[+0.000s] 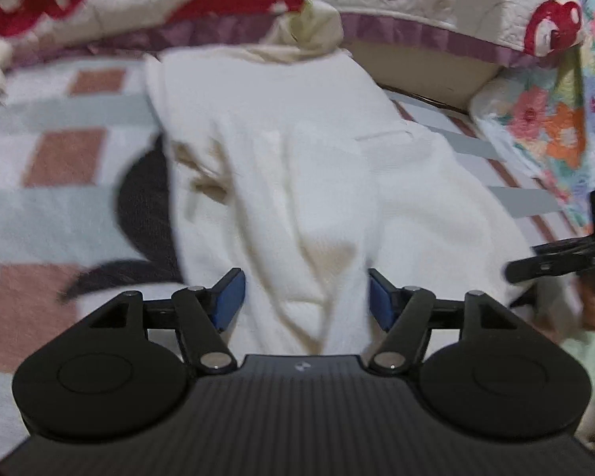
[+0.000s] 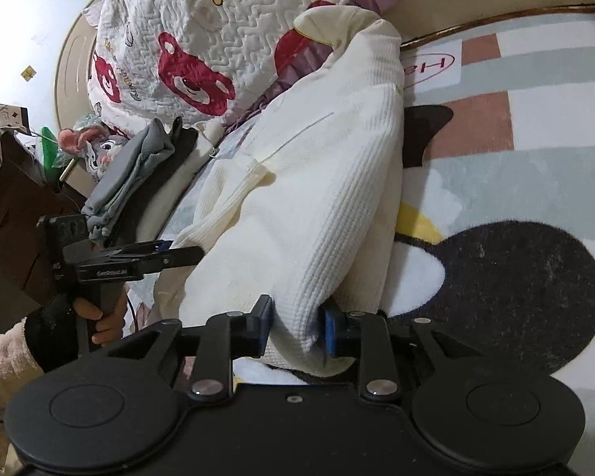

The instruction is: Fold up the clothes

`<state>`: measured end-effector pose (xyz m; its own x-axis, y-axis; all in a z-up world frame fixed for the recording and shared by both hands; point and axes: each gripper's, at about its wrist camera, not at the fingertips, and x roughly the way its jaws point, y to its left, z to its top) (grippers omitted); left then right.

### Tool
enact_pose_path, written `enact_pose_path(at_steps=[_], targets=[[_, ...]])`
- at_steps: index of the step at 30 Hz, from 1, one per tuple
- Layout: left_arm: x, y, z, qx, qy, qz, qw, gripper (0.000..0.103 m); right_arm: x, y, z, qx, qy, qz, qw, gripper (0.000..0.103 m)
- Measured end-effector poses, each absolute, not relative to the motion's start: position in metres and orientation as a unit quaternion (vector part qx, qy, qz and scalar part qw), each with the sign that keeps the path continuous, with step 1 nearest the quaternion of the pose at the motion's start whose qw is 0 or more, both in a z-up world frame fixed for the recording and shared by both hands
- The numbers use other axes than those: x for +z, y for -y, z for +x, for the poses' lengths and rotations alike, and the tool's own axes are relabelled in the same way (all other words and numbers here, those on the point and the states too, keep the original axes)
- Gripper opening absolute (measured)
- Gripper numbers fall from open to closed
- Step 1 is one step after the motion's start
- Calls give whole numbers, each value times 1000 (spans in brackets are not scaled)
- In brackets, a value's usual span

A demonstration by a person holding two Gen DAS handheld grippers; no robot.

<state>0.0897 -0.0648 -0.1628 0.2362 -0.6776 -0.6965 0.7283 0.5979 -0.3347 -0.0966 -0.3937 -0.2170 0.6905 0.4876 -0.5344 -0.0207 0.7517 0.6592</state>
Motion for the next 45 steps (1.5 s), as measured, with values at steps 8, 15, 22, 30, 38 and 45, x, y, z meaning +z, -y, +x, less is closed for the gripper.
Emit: enact_pose_path(at_steps=[8,15,22,30,38,45], targets=[[-161,57,94,-420,-482,-6,769,9,-211,393,-98,191,-349,320,860,28],[-137,26,92,-437,-490,-61,751,9,-201,398,-90,220,-333,315,861,16],[-177,1,95,-386,-564,-126,719,8,-213,393,-95,208,-406,266,849,17],[-165,27,64,-471,-515,-30,715,67,-226,393,-106,178,-394,309,847,24],[-133,30,48,-445,-471,125,752,4,-191,389,-98,198,-375,322,846,13],[-137,22,33,-431,-461,182,754,4,-188,382,-93,185,-404,276,852,12]])
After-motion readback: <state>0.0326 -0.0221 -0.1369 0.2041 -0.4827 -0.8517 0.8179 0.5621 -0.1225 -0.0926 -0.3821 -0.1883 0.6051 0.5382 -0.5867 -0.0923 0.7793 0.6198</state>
